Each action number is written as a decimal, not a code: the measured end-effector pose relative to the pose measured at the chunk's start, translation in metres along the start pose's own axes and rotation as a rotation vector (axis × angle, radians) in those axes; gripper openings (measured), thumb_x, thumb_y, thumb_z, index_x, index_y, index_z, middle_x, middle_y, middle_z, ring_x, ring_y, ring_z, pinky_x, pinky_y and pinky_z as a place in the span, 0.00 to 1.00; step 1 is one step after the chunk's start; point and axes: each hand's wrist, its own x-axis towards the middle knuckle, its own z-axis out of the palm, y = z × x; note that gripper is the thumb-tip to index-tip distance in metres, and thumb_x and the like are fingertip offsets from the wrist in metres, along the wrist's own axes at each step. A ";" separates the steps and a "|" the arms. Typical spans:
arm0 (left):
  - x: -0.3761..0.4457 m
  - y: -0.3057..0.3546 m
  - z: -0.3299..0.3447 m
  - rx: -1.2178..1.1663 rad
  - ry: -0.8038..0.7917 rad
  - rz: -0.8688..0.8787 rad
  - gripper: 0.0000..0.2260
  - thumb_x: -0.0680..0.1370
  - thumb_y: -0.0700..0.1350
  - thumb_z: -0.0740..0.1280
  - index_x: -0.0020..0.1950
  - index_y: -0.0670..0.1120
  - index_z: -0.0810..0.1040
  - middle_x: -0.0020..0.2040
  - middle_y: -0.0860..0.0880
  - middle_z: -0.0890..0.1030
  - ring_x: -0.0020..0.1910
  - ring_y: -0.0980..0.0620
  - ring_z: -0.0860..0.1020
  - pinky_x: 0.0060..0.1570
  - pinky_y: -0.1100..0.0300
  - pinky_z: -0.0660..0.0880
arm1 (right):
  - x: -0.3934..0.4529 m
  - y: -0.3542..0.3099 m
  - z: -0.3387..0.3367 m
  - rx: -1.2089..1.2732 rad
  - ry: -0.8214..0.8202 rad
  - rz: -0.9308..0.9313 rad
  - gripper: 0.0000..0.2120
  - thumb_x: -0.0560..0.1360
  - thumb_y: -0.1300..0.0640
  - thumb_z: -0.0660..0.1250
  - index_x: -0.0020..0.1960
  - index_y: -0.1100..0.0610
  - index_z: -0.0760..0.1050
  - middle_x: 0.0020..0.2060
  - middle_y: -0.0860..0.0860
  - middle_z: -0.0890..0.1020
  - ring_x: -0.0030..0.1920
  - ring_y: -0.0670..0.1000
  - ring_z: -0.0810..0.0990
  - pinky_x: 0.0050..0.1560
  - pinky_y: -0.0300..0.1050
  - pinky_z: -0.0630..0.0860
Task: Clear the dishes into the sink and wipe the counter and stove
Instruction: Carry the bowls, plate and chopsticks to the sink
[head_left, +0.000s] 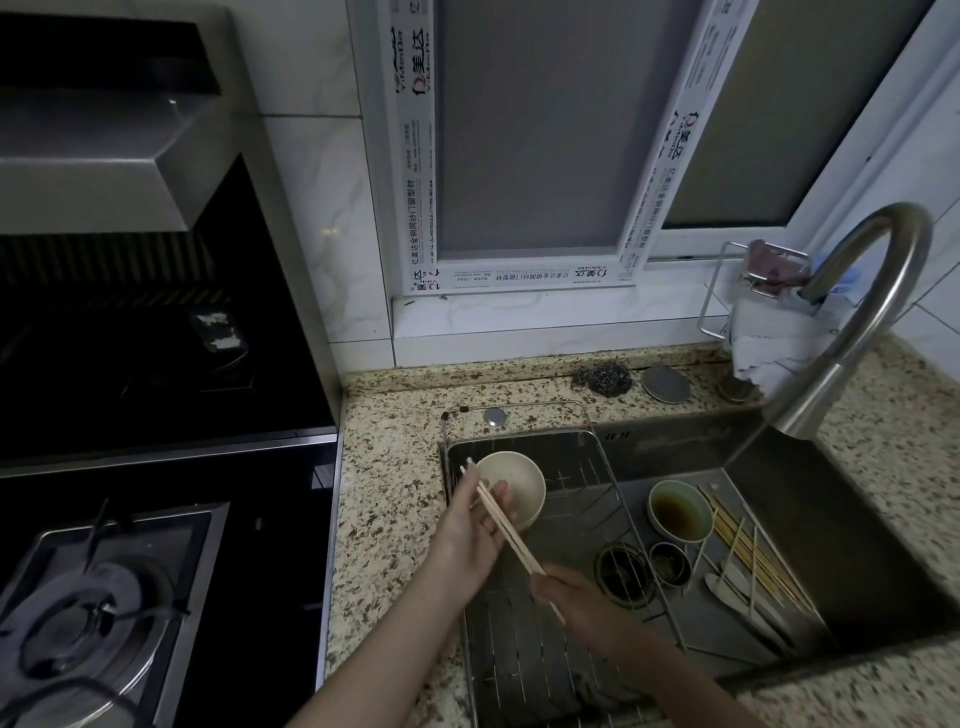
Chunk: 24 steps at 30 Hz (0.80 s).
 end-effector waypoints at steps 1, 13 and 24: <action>0.000 -0.001 0.001 0.014 0.031 0.000 0.18 0.76 0.53 0.65 0.59 0.41 0.72 0.43 0.45 0.83 0.53 0.45 0.79 0.33 0.59 0.79 | 0.000 0.001 0.000 0.012 -0.003 0.004 0.14 0.81 0.53 0.54 0.37 0.51 0.67 0.29 0.43 0.69 0.34 0.44 0.67 0.38 0.40 0.63; -0.011 -0.018 0.018 0.164 0.035 0.049 0.07 0.81 0.42 0.57 0.45 0.44 0.72 0.27 0.51 0.69 0.26 0.56 0.68 0.31 0.61 0.70 | -0.004 -0.004 -0.007 0.101 -0.030 0.086 0.15 0.80 0.57 0.55 0.35 0.54 0.67 0.25 0.46 0.68 0.24 0.42 0.65 0.28 0.35 0.61; 0.007 -0.014 0.014 -0.204 0.094 0.071 0.14 0.83 0.41 0.51 0.38 0.45 0.65 0.21 0.53 0.63 0.18 0.58 0.60 0.24 0.65 0.60 | 0.001 -0.001 -0.012 0.711 0.608 -0.063 0.17 0.81 0.51 0.54 0.45 0.62 0.75 0.41 0.57 0.80 0.41 0.54 0.78 0.37 0.45 0.73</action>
